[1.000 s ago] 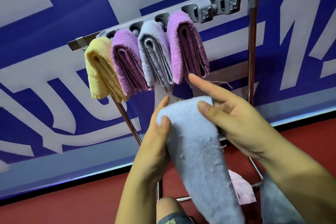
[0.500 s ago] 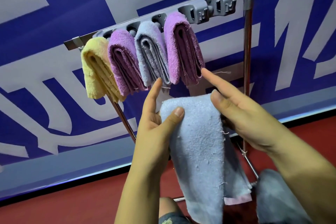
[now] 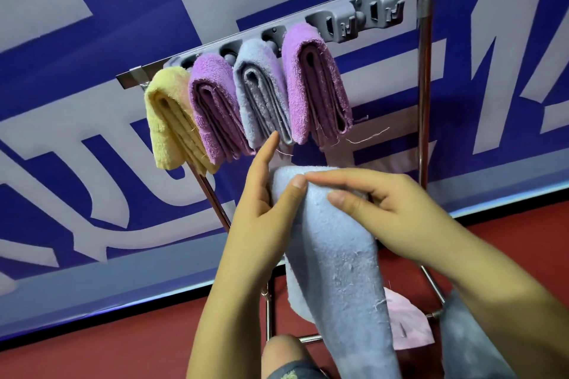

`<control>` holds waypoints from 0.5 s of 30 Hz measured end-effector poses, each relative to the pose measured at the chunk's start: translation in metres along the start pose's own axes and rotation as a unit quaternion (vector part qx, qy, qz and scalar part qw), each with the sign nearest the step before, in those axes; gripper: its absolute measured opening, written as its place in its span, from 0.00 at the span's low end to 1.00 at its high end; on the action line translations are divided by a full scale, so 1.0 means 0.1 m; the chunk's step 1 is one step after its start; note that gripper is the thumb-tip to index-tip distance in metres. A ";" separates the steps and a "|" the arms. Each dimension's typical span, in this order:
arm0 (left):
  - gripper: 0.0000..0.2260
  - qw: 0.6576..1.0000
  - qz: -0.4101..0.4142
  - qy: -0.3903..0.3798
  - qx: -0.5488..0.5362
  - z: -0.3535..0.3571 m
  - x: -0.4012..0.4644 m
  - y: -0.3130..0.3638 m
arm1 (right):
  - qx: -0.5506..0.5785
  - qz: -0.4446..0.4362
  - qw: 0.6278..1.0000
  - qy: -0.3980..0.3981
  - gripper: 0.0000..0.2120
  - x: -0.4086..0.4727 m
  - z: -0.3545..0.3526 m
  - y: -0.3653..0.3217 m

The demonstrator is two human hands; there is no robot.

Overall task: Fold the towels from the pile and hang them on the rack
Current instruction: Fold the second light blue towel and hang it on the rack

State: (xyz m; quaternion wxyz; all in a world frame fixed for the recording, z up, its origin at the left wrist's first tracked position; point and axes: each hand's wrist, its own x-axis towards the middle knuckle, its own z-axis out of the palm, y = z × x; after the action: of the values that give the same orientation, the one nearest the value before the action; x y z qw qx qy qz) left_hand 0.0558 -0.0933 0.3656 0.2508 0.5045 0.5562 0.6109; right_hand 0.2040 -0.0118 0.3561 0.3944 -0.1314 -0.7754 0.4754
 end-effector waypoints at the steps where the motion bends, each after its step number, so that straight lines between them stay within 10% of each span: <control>1: 0.24 1.000 -0.005 0.002 -0.002 -0.02 -0.01 0.00 | 0.007 -0.003 1.000 0.014 0.14 0.01 0.00 -0.01; 15: 0.30 0.992 -0.021 0.012 -0.123 0.02 0.00 -0.07 | 0.208 0.034 0.977 -0.012 0.21 0.05 -0.15 0.03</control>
State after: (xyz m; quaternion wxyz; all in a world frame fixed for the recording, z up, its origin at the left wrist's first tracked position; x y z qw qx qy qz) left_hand 0.0558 -0.0910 0.3592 0.3168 0.4504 0.4903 0.6756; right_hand 0.2110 0.0018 0.3599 0.3869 -0.0672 -0.6592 0.6412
